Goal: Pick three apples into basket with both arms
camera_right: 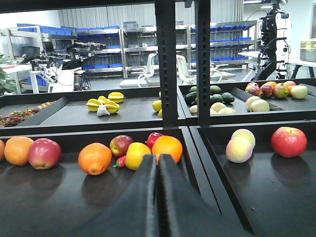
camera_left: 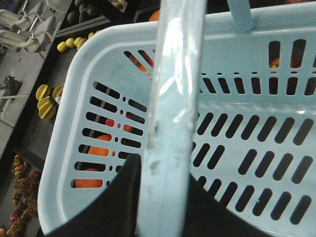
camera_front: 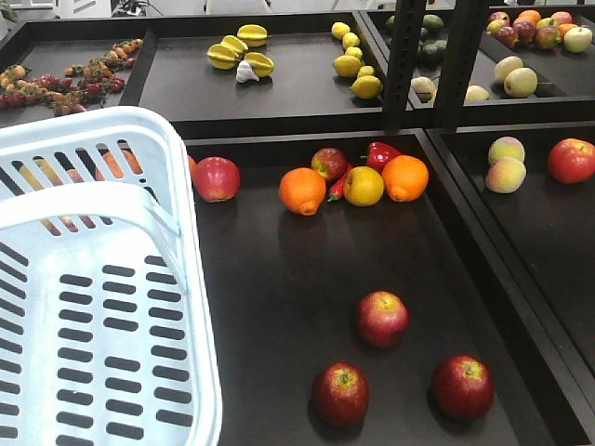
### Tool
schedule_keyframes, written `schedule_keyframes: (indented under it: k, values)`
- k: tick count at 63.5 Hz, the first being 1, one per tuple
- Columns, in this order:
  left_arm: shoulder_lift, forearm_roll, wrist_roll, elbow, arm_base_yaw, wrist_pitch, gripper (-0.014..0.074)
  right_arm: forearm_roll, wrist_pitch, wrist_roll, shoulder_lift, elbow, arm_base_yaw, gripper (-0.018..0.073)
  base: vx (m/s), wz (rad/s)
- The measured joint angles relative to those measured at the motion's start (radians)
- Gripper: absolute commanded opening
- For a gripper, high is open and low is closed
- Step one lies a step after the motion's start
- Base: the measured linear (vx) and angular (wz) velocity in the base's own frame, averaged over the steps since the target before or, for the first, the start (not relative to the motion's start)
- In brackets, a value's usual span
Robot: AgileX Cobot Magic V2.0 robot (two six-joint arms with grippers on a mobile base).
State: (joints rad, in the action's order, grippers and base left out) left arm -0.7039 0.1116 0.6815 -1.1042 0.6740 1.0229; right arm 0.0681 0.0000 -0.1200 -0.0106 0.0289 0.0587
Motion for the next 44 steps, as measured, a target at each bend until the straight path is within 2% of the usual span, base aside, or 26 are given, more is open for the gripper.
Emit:
schedule_keyframes:
  k: [44]
  values:
    - [0.0,0.001,0.0,0.0,0.0,0.001,-0.0007,0.0,0.0,0.0,0.0,0.0,0.0,-0.0009,0.03,0.11]
